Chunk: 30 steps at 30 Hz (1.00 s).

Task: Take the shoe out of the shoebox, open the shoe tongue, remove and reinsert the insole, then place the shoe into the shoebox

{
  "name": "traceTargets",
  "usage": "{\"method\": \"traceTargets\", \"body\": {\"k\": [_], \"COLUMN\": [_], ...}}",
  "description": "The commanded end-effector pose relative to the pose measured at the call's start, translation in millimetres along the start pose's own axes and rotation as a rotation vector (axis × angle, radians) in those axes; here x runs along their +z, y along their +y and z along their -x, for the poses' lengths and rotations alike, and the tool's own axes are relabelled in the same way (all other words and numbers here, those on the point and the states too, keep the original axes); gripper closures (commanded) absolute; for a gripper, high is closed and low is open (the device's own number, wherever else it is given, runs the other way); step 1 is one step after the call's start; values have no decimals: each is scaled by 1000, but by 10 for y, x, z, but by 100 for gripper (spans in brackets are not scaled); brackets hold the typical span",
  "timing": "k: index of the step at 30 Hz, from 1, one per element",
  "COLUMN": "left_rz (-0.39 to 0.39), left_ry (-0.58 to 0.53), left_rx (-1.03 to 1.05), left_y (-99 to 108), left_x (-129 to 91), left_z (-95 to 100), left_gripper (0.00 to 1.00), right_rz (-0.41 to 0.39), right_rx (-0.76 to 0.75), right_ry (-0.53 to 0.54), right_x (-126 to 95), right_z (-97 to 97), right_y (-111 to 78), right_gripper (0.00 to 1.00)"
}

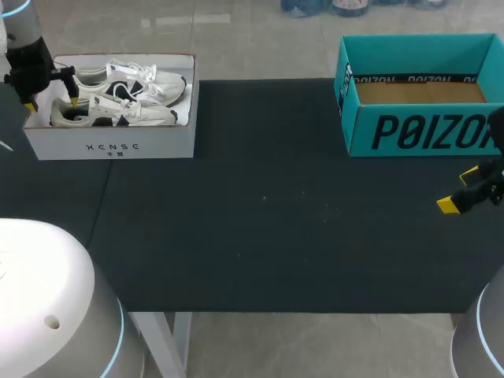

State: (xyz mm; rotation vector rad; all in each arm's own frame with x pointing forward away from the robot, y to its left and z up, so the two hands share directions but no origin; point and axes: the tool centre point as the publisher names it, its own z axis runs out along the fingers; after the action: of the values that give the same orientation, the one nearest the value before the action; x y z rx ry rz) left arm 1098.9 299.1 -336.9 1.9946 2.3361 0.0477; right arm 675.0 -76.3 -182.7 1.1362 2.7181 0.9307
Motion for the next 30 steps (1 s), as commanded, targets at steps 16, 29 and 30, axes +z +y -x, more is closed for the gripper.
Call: {"method": "traceTargets", "body": {"k": [16,29,30], "left_rz": [-35,-38,-38], "left_ry": [24,46,47], "left_rx": [-2,16,17], "left_y": [67,24,26], "left_x": [119,186,190], "left_z": [-8,16,11], "left_gripper": [4,69,71], "right_rz": [5,5,5], "right_rx": [1,1,1], "right_ry": [-7,-7,-7], "right_x": [-8,-8,-8], "right_z": [-34,-34,-34], "right_y": [-39,-39,-39], "right_gripper": [0,0,0]}}
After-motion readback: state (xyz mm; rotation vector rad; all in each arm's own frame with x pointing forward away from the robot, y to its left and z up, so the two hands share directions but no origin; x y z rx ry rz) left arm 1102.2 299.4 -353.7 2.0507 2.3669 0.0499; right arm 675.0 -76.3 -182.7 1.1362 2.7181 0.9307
